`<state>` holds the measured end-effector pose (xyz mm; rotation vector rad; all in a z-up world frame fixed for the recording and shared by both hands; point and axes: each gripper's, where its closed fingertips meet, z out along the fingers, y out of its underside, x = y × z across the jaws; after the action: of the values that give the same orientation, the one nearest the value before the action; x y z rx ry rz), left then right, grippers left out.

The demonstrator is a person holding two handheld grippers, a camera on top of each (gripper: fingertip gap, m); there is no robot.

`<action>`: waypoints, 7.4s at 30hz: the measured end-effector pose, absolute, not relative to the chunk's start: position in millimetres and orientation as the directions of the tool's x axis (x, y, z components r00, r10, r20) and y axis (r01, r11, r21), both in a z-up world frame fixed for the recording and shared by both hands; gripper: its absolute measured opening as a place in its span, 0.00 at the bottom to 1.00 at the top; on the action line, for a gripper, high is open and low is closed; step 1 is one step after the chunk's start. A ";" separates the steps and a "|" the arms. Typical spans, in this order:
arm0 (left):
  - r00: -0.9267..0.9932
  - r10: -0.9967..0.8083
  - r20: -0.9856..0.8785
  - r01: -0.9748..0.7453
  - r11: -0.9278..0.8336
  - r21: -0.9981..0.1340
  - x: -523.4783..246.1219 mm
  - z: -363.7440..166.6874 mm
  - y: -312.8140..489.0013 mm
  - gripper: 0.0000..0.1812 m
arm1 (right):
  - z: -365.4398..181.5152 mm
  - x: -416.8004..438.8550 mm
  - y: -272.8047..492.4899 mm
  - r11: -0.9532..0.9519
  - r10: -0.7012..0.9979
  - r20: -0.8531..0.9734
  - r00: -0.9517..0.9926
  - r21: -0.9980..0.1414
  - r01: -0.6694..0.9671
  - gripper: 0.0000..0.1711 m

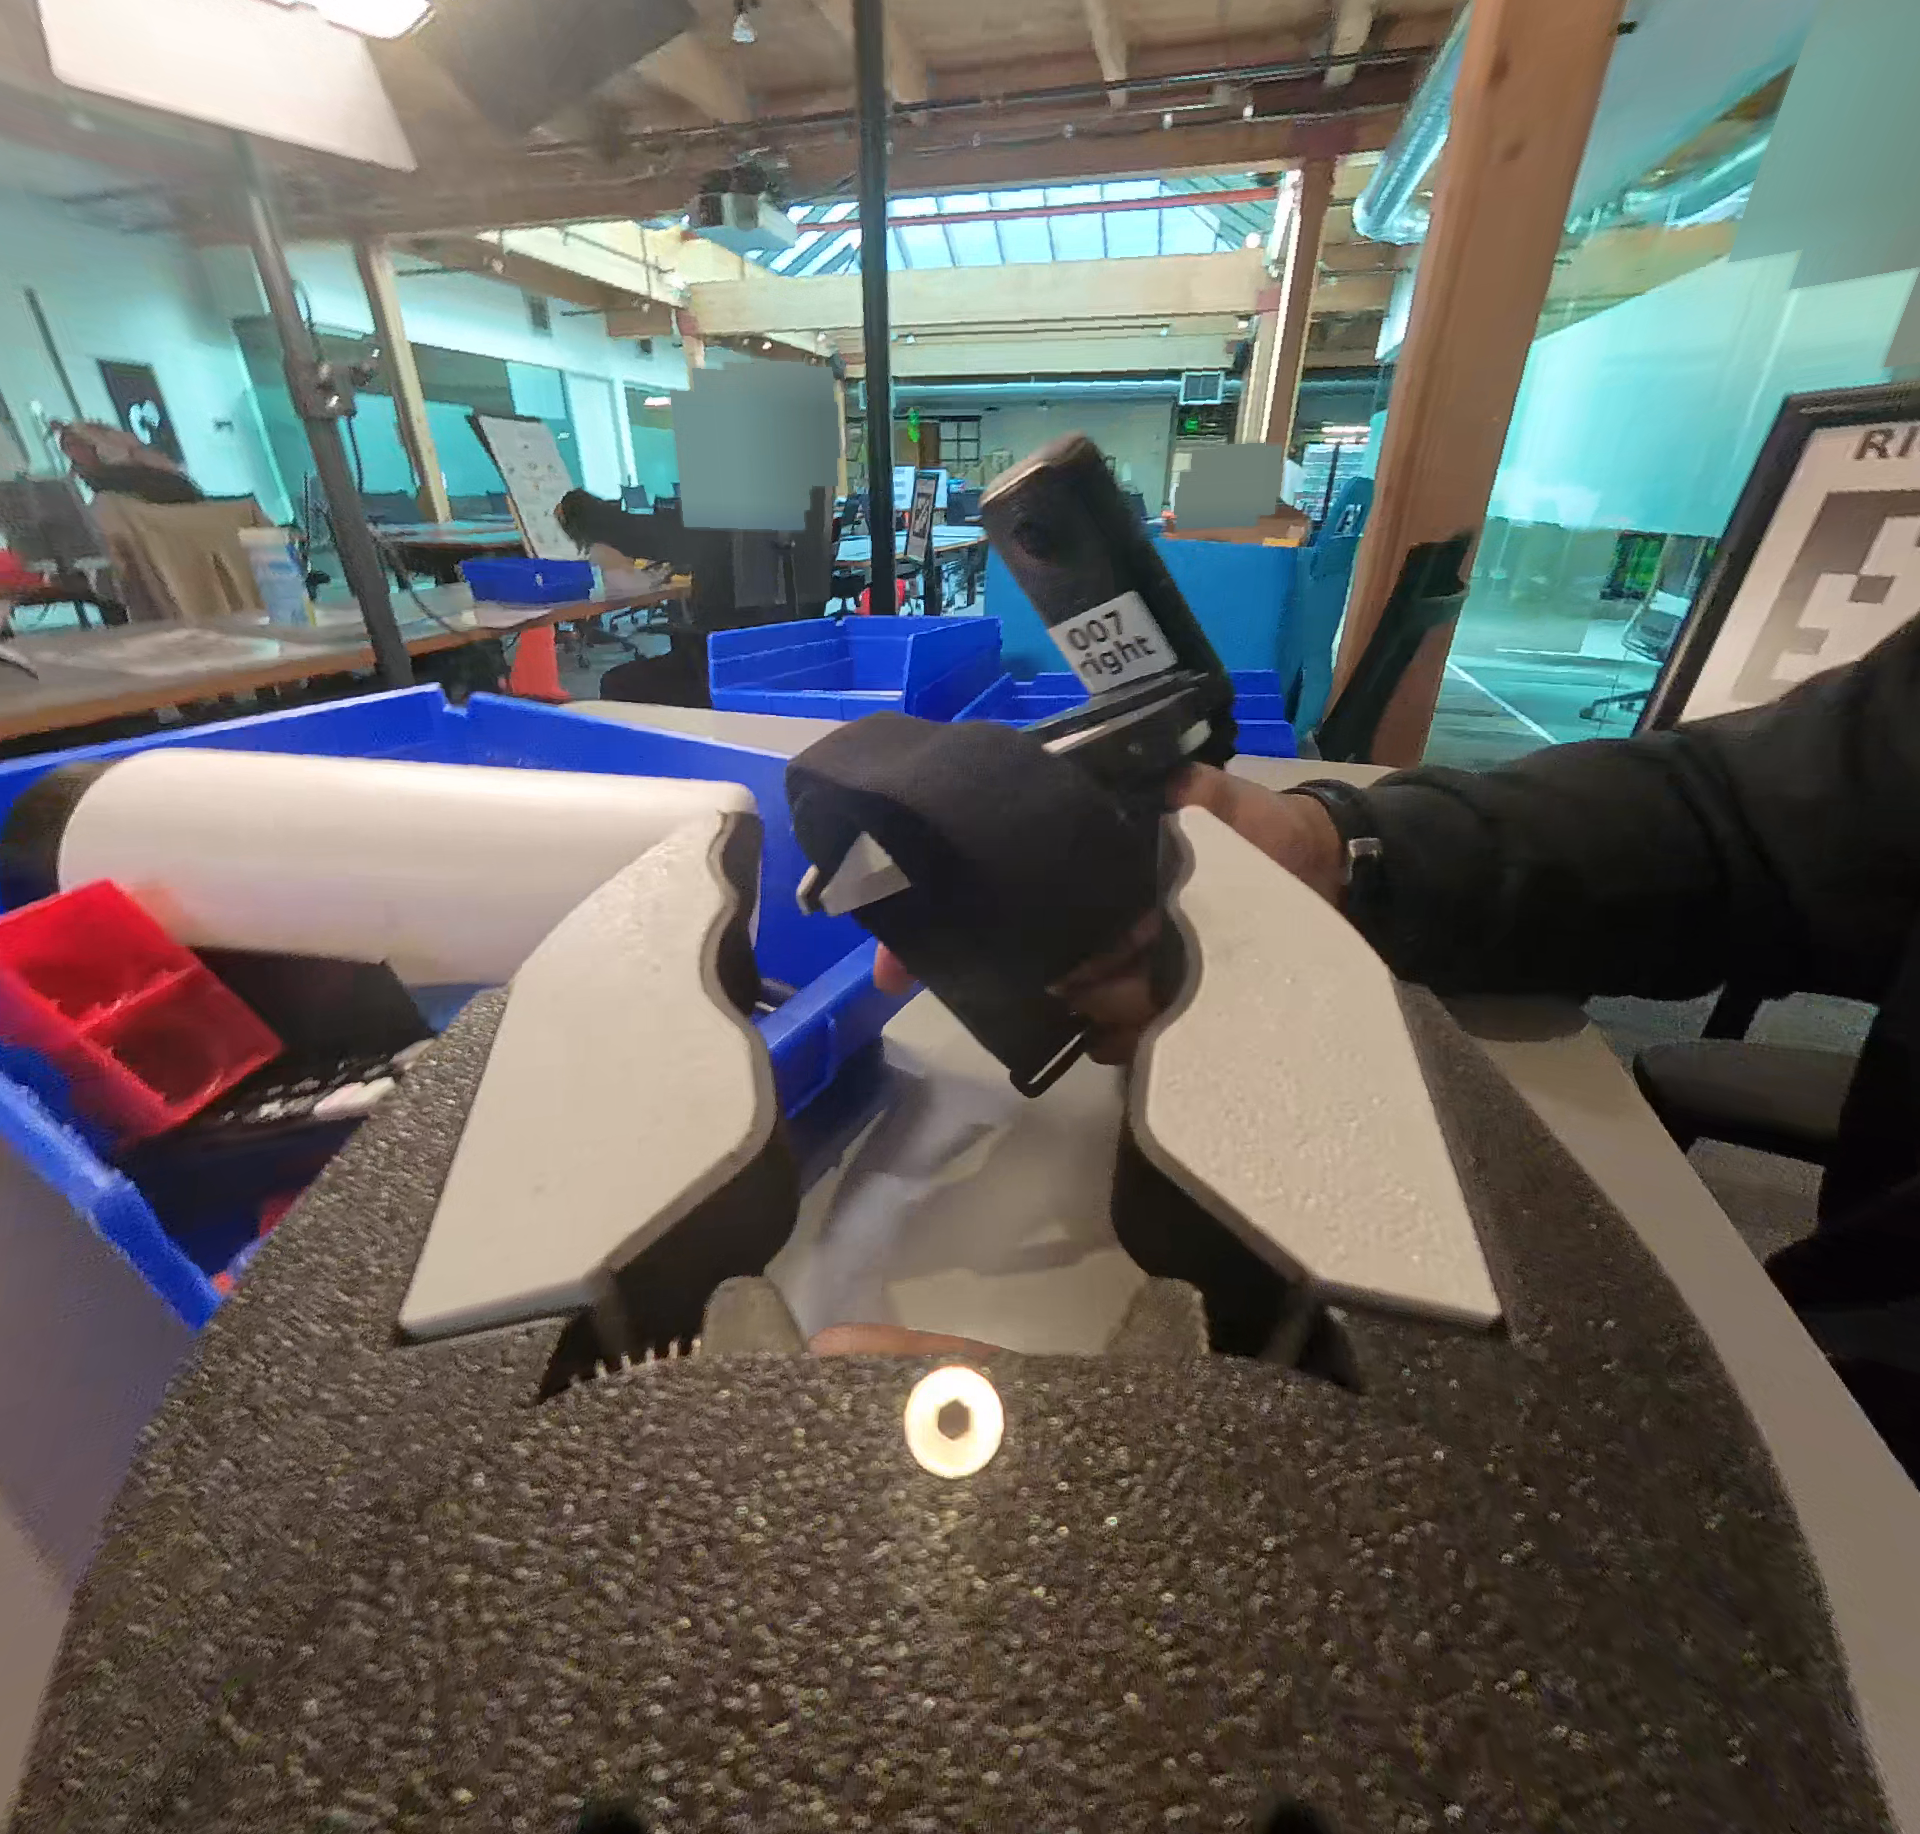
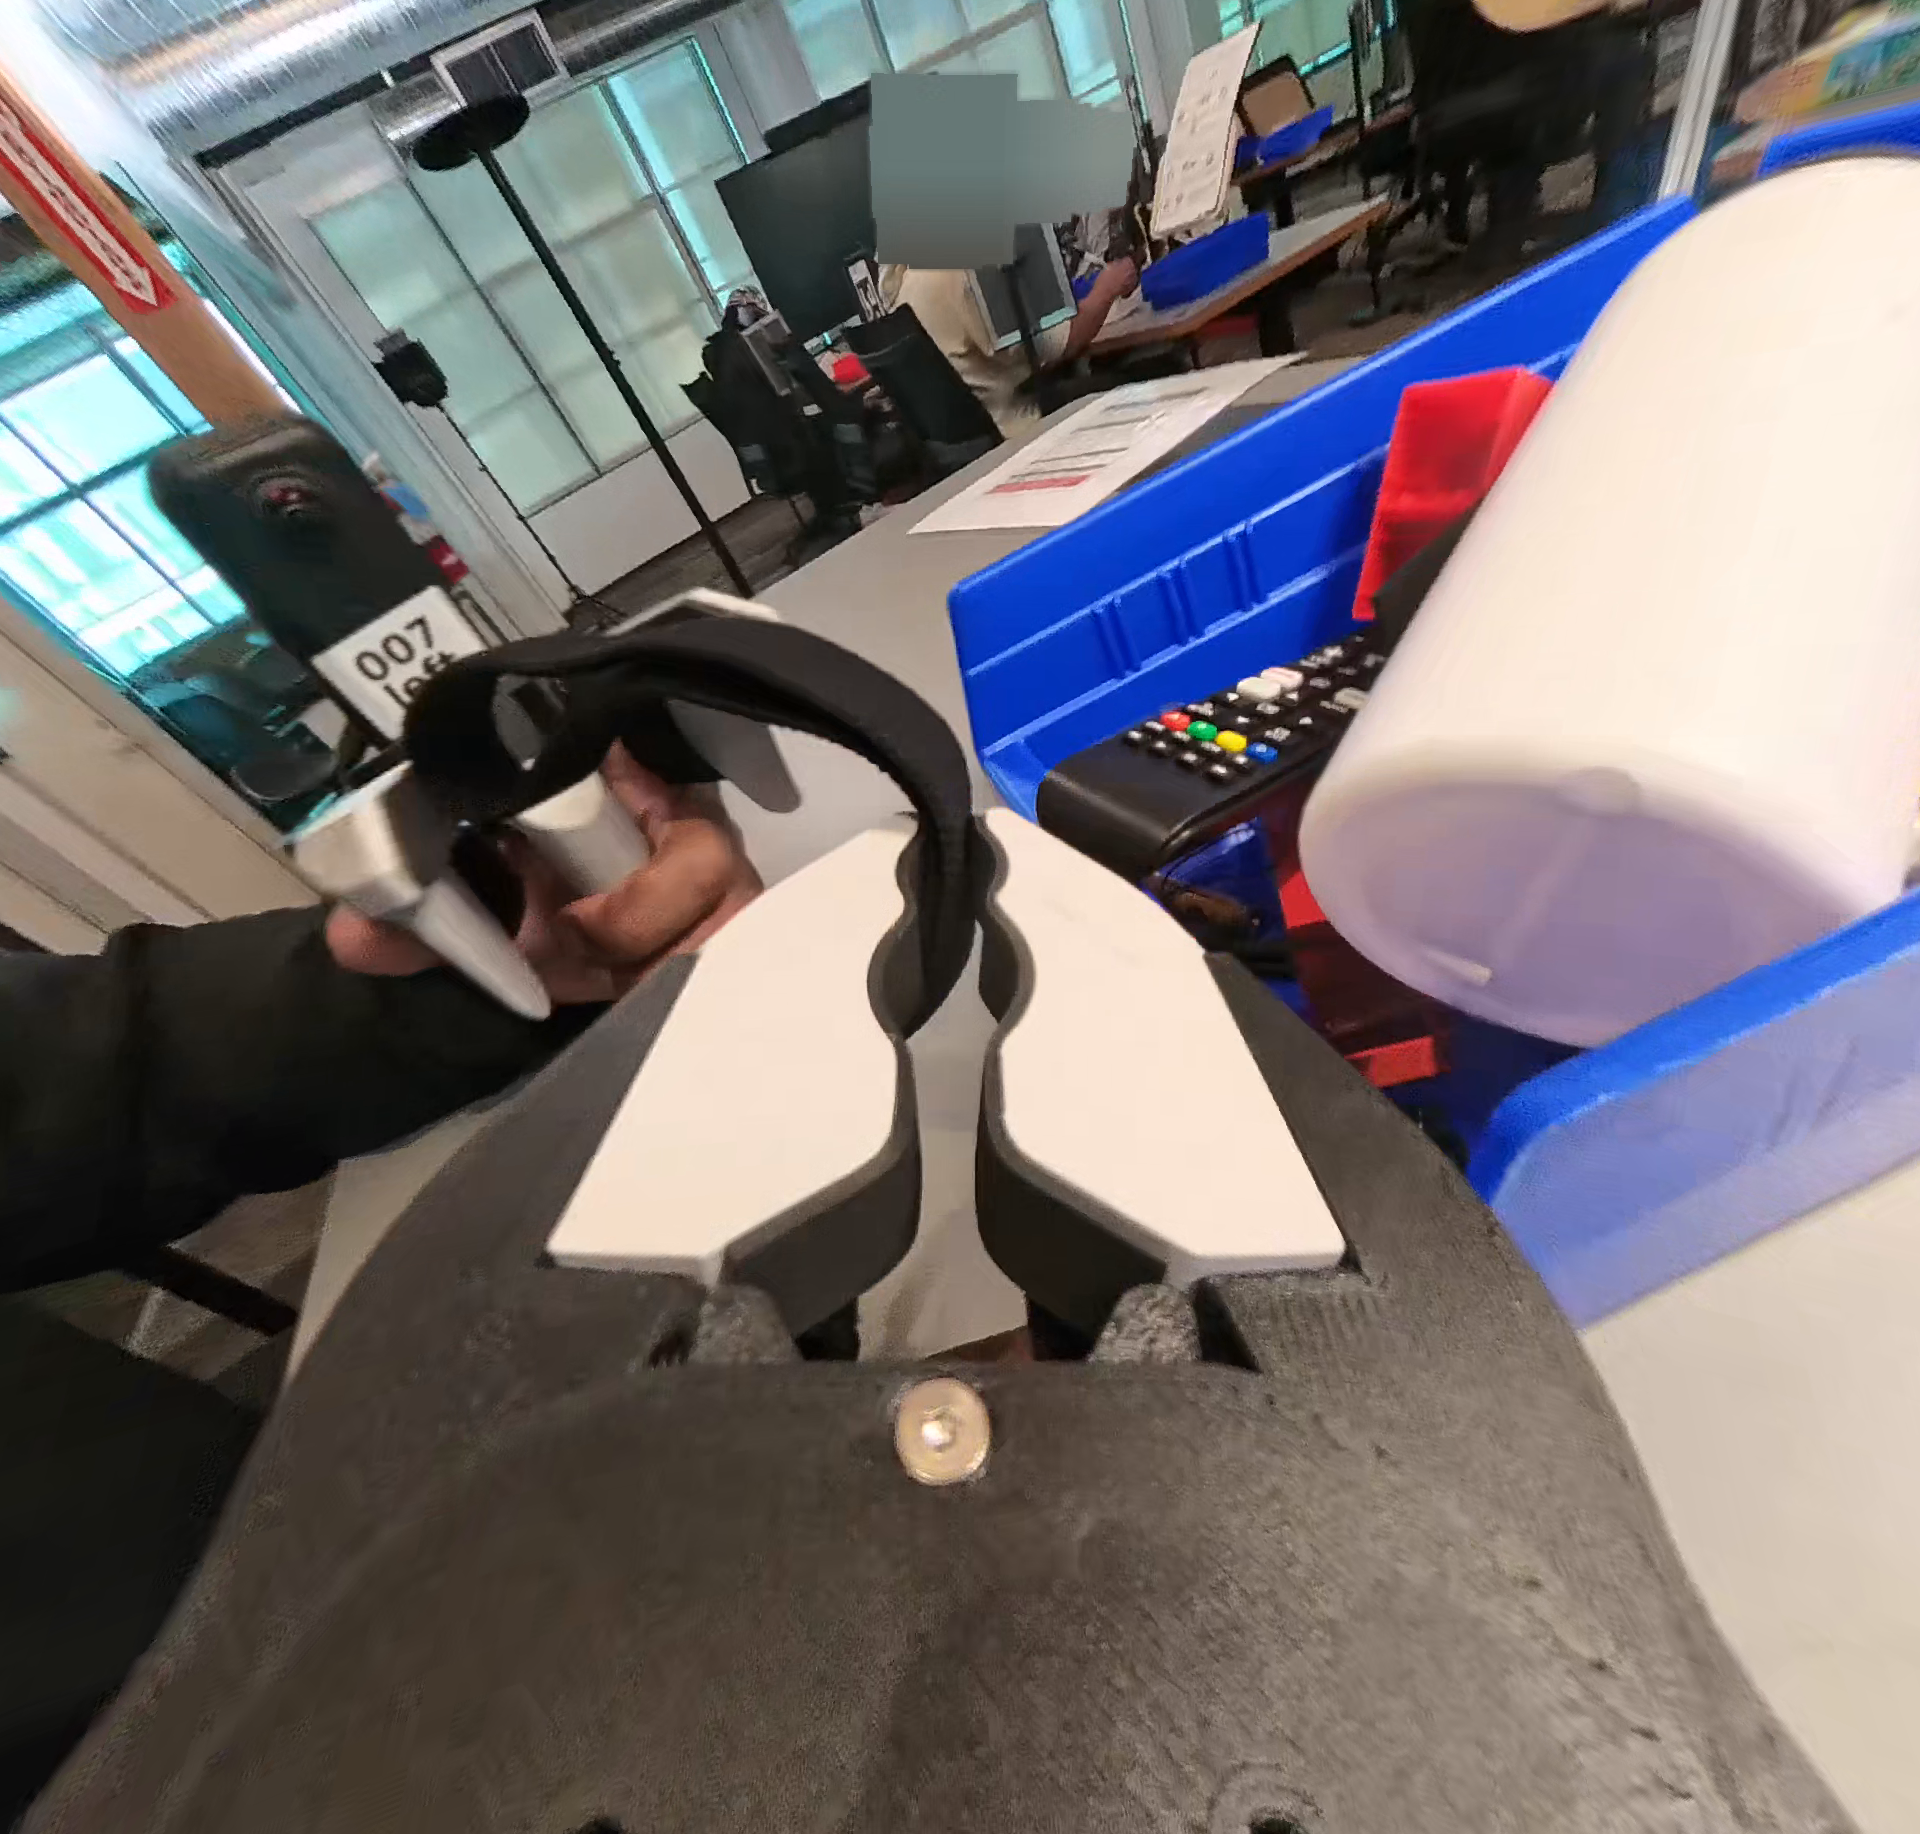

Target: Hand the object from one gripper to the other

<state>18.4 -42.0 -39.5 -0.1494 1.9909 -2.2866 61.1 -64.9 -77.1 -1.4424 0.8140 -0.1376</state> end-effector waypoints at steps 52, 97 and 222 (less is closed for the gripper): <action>0.076 -0.279 -0.957 0.894 0.444 -0.059 -6.0 -21.2 -25.9 0.03 | -48.8 -11.8 -25.3 0.108 -0.003 -0.577 0.817 -0.812 -0.574 0.25; -0.845 0.153 0.513 -0.518 0.003 -0.855 -1.4 -52.9 -44.8 0.33 | -93.3 -7.0 -24.8 -0.335 -0.276 0.171 0.946 -0.939 0.072 0.00; -0.425 -0.309 -0.851 0.391 0.785 -0.480 66.5 -85.9 -12.1 0.03 | -81.2 28.6 -41.7 -0.547 -0.497 0.515 0.699 -0.811 0.208 0.29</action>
<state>66.5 -12.1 -85.9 0.0632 1.8533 -0.7785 28.6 -41.7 -81.2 -1.9491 0.2233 -0.9260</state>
